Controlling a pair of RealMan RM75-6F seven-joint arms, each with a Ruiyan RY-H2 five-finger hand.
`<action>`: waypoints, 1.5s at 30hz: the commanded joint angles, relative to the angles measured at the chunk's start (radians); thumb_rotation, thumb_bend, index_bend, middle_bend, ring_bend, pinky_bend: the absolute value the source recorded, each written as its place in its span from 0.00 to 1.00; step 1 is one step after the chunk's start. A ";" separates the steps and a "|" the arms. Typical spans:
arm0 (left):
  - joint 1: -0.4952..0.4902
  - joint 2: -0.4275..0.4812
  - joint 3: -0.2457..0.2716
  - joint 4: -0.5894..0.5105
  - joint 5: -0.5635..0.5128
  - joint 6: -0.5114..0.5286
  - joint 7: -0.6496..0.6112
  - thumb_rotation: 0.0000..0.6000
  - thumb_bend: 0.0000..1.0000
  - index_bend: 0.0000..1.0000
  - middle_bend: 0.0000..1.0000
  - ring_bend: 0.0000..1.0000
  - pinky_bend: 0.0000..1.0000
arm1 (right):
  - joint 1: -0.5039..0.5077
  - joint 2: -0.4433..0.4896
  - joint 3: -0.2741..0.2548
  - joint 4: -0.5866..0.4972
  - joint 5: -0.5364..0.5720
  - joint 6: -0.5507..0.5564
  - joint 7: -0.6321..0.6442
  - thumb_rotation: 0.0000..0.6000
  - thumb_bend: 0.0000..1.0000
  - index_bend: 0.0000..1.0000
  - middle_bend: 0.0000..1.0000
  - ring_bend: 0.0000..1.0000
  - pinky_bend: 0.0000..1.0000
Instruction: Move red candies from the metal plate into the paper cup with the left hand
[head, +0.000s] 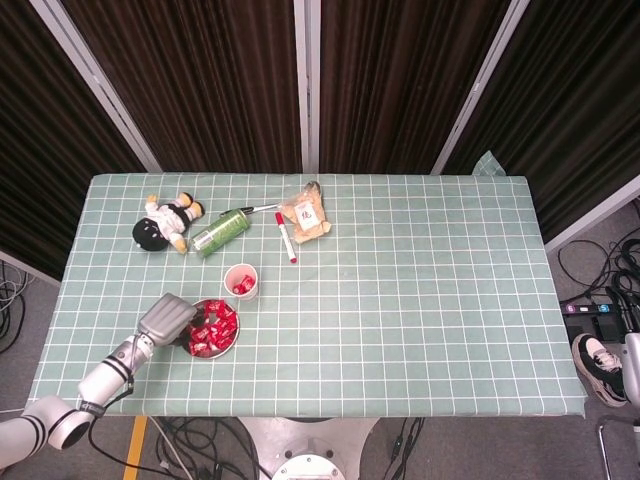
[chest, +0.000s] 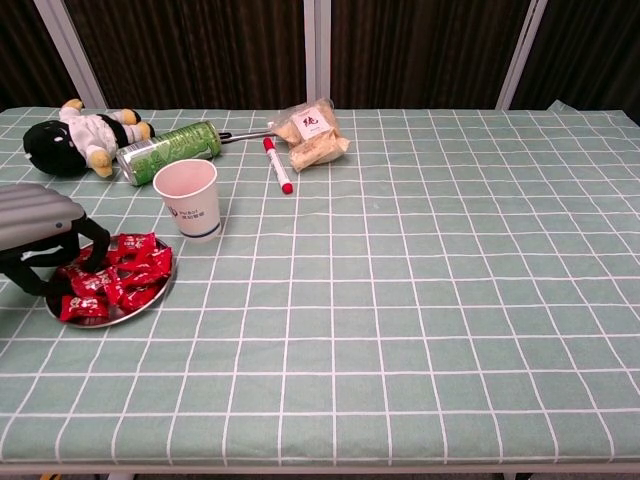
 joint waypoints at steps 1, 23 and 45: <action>0.003 0.001 -0.001 -0.001 -0.002 0.004 -0.011 1.00 0.36 0.64 1.00 0.97 1.00 | 0.000 0.000 0.000 -0.001 -0.002 0.001 0.000 1.00 0.10 0.00 0.12 0.07 0.23; -0.048 0.153 -0.168 -0.217 -0.069 0.087 -0.059 1.00 0.37 0.63 1.00 0.97 1.00 | 0.001 0.007 0.003 0.004 -0.008 0.007 0.012 1.00 0.10 0.00 0.12 0.07 0.23; -0.207 0.049 -0.212 -0.150 -0.144 -0.113 0.005 1.00 0.37 0.61 1.00 0.97 1.00 | -0.001 -0.001 0.005 0.024 0.011 -0.005 0.027 1.00 0.10 0.00 0.12 0.07 0.23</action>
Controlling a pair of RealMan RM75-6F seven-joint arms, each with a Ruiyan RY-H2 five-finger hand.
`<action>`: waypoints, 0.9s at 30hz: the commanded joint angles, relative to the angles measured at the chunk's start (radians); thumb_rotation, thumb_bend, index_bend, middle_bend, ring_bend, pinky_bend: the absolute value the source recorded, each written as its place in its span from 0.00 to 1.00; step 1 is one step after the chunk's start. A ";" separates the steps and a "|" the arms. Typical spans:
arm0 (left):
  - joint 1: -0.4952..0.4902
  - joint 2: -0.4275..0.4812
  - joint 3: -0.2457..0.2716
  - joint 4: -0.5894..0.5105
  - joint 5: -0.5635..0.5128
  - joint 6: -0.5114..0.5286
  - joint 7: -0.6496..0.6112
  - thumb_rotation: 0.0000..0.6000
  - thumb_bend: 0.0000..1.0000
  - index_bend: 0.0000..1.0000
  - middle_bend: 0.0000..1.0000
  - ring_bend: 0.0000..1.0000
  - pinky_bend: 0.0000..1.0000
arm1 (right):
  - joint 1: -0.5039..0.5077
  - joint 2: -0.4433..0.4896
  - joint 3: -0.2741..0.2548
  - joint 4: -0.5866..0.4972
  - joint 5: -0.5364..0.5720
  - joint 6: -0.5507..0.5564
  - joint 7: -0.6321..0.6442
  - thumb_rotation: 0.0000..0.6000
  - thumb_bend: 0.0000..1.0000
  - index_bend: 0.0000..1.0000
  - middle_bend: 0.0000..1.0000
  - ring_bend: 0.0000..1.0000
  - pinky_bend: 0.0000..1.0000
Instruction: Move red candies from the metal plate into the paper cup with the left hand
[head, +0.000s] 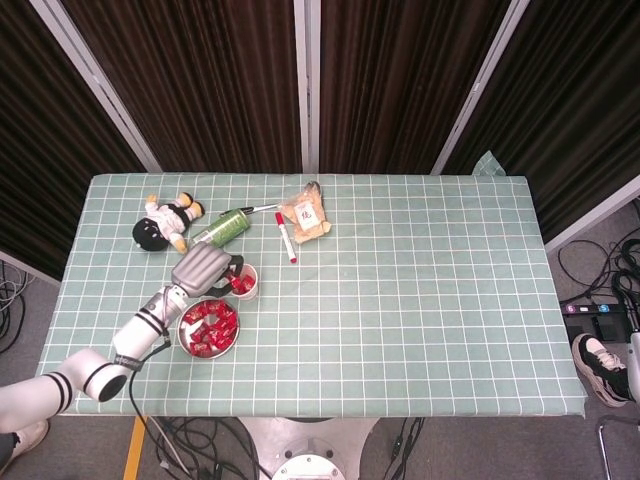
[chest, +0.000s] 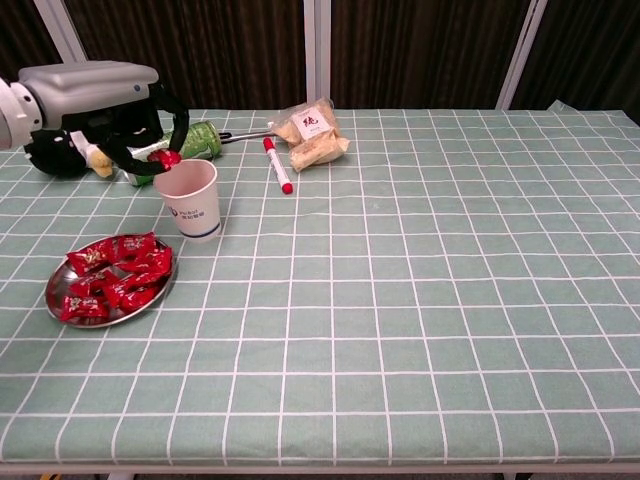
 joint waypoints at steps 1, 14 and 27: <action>-0.018 -0.007 0.002 0.008 -0.023 -0.040 0.024 1.00 0.37 0.60 1.00 0.96 1.00 | 0.000 0.000 0.000 0.003 0.001 -0.001 0.003 1.00 0.10 0.00 0.12 0.07 0.23; 0.074 0.088 0.017 -0.131 -0.060 0.092 0.091 1.00 0.37 0.31 1.00 0.95 1.00 | 0.001 0.000 0.004 0.009 -0.002 0.000 0.012 1.00 0.10 0.00 0.12 0.07 0.24; 0.232 0.120 0.136 -0.167 -0.101 0.139 0.128 1.00 0.34 0.44 1.00 0.95 1.00 | 0.014 -0.003 0.002 0.005 -0.026 -0.004 0.010 1.00 0.10 0.00 0.12 0.07 0.24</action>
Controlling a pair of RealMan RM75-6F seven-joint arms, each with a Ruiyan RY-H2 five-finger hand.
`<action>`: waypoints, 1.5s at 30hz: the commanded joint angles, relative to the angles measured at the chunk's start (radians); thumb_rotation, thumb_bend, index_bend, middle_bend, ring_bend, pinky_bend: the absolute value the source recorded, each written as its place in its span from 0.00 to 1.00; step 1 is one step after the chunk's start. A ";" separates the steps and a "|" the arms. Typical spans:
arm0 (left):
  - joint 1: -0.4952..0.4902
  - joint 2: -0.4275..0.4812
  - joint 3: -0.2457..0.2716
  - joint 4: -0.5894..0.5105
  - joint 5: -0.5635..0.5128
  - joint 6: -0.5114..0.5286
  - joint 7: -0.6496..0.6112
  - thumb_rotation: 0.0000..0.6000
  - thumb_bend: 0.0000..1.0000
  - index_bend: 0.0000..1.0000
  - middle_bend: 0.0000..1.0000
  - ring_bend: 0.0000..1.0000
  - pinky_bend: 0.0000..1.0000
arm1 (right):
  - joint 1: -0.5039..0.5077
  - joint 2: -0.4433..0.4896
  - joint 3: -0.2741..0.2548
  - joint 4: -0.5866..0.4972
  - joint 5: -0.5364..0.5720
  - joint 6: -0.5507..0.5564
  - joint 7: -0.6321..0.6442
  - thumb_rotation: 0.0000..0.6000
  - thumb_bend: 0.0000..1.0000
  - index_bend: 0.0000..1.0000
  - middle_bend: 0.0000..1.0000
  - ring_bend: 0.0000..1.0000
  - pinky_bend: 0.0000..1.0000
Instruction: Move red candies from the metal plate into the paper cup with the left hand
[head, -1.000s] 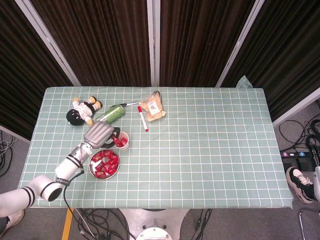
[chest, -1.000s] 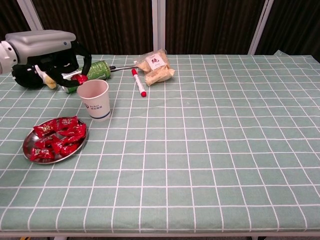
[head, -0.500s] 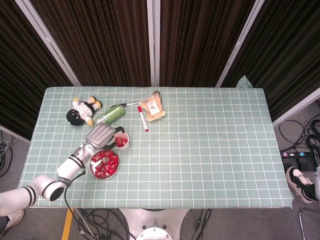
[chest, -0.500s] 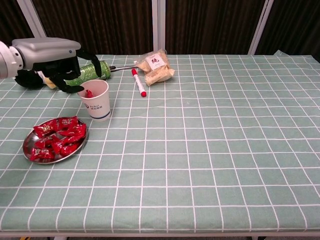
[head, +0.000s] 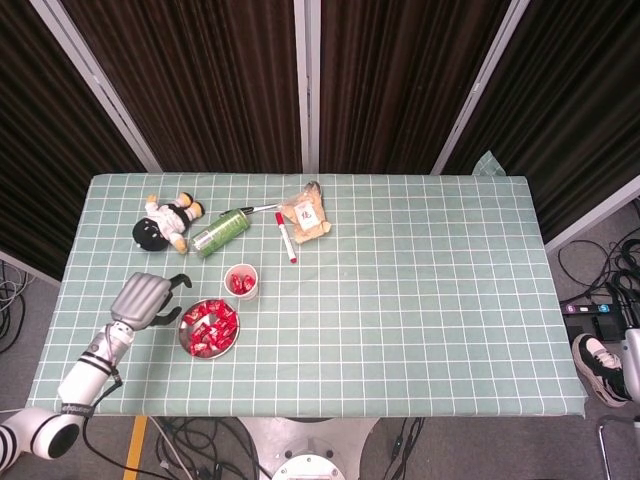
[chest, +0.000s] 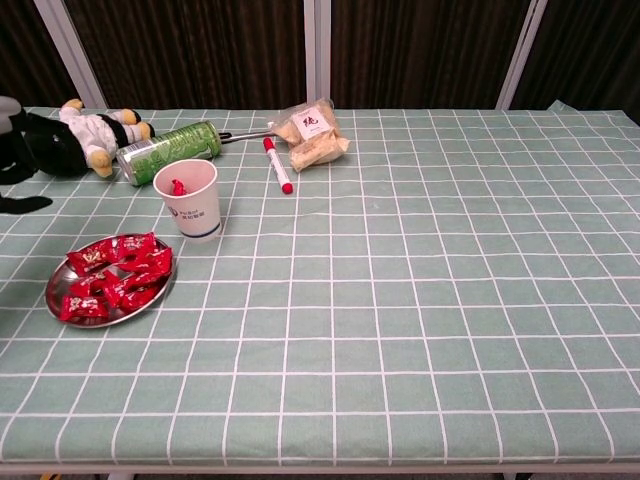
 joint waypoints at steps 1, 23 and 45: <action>0.001 -0.027 0.026 0.028 -0.012 -0.055 0.026 1.00 0.34 0.44 1.00 0.95 1.00 | 0.001 0.000 -0.001 -0.003 -0.005 0.002 -0.003 1.00 0.10 0.00 0.12 0.07 0.24; -0.079 -0.073 -0.010 0.045 -0.190 -0.263 0.171 1.00 0.34 0.44 1.00 0.95 1.00 | 0.002 0.003 -0.002 -0.011 0.005 -0.002 -0.015 1.00 0.10 0.00 0.12 0.07 0.24; -0.092 -0.134 -0.008 0.112 -0.186 -0.267 0.180 1.00 0.33 0.52 1.00 0.95 1.00 | 0.002 0.004 -0.003 -0.013 0.014 -0.006 -0.020 1.00 0.10 0.00 0.12 0.07 0.24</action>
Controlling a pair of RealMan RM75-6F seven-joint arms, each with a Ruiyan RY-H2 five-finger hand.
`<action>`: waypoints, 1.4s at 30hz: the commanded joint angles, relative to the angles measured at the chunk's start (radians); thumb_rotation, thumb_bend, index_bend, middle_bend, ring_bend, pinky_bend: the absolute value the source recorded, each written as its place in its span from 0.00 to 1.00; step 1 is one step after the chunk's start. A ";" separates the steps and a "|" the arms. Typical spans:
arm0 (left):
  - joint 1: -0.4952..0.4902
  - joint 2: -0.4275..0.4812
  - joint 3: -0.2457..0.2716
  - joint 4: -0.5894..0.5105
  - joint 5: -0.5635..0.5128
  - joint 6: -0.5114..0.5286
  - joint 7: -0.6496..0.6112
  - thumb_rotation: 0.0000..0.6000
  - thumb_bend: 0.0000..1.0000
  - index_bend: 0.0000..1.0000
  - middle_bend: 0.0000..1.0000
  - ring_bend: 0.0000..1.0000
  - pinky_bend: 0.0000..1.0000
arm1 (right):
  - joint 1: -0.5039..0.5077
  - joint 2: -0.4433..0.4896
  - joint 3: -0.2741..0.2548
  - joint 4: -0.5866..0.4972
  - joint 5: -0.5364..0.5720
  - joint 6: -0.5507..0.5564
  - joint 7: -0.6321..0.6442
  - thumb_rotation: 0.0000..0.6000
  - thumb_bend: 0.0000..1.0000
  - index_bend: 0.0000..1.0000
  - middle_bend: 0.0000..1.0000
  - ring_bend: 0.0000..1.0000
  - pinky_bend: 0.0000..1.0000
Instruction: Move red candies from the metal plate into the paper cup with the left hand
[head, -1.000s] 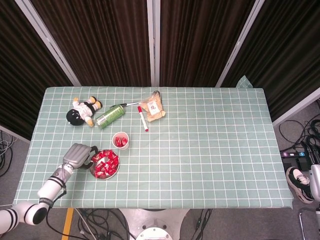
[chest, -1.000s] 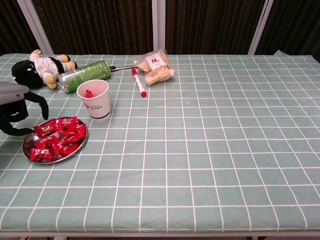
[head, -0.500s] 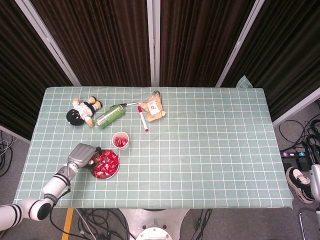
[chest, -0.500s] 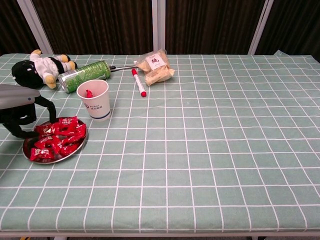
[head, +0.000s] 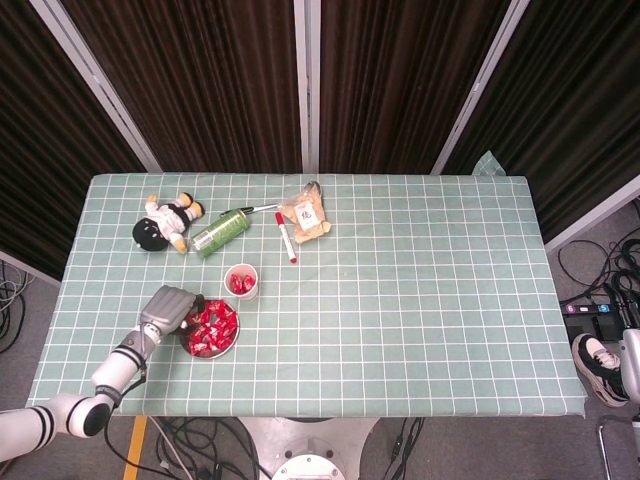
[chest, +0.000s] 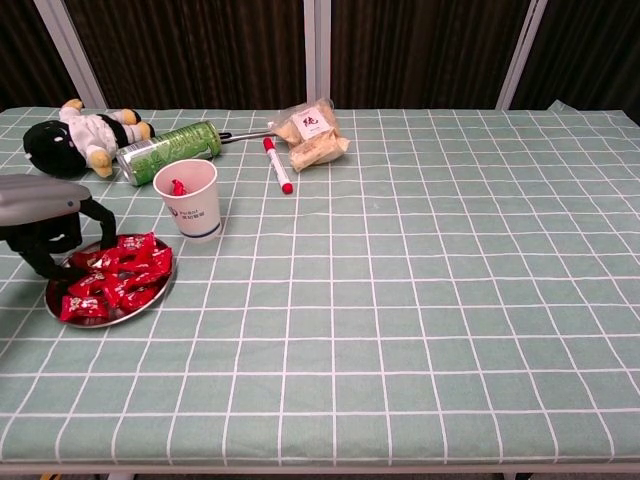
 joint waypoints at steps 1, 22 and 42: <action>0.001 -0.009 0.000 0.011 0.007 0.005 -0.006 1.00 0.33 0.53 1.00 0.95 1.00 | -0.001 0.000 -0.001 0.000 0.000 0.000 0.000 1.00 0.10 0.00 0.12 0.07 0.24; 0.029 0.087 -0.076 -0.087 0.068 0.134 -0.112 1.00 0.33 0.62 1.00 0.96 1.00 | 0.001 0.005 0.001 -0.005 -0.004 0.004 -0.001 1.00 0.09 0.00 0.12 0.07 0.24; -0.151 0.027 -0.172 -0.014 -0.004 -0.018 -0.086 1.00 0.34 0.61 1.00 0.96 1.00 | 0.008 0.016 -0.012 -0.018 -0.026 -0.011 -0.009 1.00 0.10 0.00 0.12 0.07 0.24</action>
